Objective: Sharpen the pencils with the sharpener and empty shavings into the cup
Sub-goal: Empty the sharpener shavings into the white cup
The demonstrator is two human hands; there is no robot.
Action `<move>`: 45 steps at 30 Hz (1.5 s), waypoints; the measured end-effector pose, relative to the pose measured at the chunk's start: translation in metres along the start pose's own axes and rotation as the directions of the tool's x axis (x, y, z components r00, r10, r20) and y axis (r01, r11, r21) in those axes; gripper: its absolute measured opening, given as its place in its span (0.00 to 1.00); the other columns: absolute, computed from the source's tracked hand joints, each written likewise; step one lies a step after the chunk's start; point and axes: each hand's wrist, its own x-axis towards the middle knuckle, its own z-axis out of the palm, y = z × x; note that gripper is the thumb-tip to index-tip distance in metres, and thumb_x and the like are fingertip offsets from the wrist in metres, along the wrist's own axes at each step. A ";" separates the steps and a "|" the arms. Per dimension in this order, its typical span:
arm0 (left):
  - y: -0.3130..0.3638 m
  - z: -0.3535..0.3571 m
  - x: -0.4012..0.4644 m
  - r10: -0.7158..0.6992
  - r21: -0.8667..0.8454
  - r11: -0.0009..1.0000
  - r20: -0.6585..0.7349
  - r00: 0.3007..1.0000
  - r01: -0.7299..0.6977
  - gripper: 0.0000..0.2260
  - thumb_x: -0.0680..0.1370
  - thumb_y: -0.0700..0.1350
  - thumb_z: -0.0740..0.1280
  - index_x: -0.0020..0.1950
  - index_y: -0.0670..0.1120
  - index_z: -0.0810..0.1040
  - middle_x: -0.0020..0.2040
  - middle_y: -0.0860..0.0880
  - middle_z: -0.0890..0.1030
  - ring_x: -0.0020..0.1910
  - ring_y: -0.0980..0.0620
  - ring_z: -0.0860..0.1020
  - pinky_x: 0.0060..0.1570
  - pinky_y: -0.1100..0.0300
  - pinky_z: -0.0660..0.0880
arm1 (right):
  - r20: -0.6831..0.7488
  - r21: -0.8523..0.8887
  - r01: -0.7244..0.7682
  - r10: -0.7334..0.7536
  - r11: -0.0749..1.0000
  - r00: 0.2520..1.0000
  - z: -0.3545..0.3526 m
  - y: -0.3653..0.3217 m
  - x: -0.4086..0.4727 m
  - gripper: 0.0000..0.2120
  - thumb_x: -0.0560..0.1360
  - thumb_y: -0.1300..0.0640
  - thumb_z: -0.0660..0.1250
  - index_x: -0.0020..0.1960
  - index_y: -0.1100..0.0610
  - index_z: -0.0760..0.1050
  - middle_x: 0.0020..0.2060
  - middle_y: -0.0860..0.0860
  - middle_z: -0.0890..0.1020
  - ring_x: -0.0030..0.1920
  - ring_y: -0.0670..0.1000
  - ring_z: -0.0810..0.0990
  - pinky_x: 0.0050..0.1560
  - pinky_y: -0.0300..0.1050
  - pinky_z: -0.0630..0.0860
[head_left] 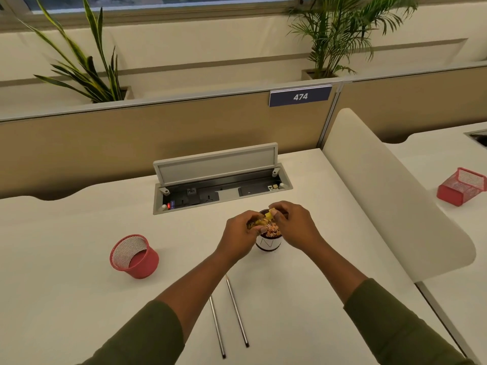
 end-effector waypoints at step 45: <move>0.003 -0.006 0.037 0.126 0.255 0.956 0.097 0.987 -0.147 0.12 0.69 0.41 0.76 0.50 0.49 0.79 0.50 0.51 0.80 0.49 0.52 0.76 0.45 0.63 0.74 | -0.087 -0.062 0.074 -0.080 0.995 0.993 0.013 0.036 -0.009 0.15 0.75 0.66 0.67 0.61 0.60 0.76 0.58 0.56 0.80 0.57 0.53 0.79 0.56 0.38 0.76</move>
